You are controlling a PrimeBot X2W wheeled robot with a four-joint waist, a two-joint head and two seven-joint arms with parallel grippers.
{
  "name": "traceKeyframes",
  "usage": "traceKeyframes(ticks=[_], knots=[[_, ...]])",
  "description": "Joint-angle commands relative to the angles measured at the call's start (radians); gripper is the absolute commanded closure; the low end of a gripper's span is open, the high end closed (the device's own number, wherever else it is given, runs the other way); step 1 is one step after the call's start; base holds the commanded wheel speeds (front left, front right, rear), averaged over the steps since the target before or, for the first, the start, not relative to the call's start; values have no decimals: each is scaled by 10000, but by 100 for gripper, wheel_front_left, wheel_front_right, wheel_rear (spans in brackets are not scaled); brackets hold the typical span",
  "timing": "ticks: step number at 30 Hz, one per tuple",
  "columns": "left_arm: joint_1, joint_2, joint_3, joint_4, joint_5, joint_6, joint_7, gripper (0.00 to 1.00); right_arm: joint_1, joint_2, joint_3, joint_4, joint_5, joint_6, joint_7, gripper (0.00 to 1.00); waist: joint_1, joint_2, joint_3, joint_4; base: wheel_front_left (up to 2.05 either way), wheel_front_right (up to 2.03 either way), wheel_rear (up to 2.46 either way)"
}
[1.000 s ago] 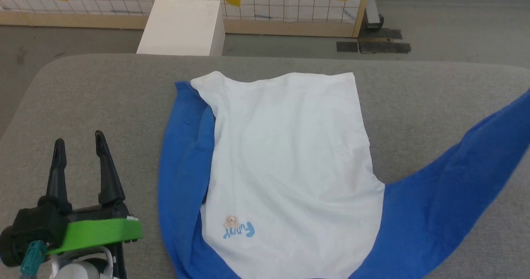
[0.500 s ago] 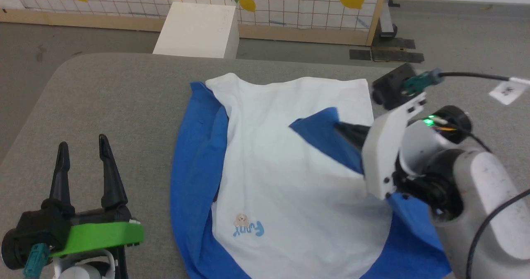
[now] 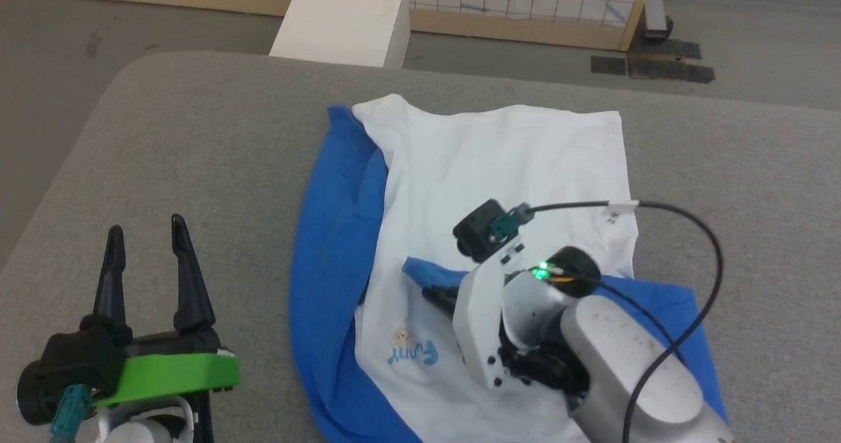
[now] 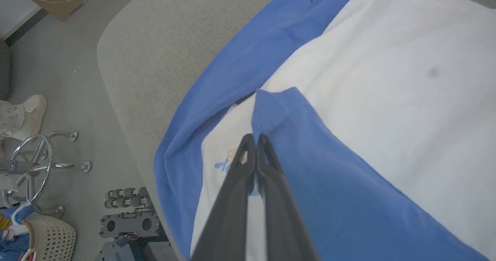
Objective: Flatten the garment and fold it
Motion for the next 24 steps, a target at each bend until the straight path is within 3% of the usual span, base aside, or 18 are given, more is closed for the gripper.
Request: traceKeyframes(ticks=[1, 12, 13, 14, 19, 24], knots=[[-70, -45, -54, 17, -78, 44, -45, 0, -208, 33, 191, 277, 144, -13, -277, 100, 0, 0, 143, 137, 0, 0, 0], [-134, -57, -245, 137, -160, 150, -45, 0, -729, 45, 1884, 1959, 1464, -13, -1484, 100, 0, 0, 363, 384, 0, 0, 0], [-124, -58, -251, 145, -163, 162, -45, 0, -751, 45, 1961, 2015, 1672, -13, -1574, 91, 0, 0, 359, 372, 0, 0, 0], [-98, -58, -241, 150, -168, 178, -45, 0, -777, 45, 2039, 1998, 1934, -13, -1669, 0, 0, 0, 342, 332, 0, 0, 0], [32, -56, -165, 207, -150, 189, -45, 0, -1052, 46, 1794, 1589, 3103, -13, -2358, 0, 0, 0, 155, 67, 0, 0, 0], [162, 13, -65, 314, -146, 176, -45, 0, -1413, 46, 453, 1119, 3340, -13, -3311, 0, 0, 0, -152, -386, 0, 0, 0]])
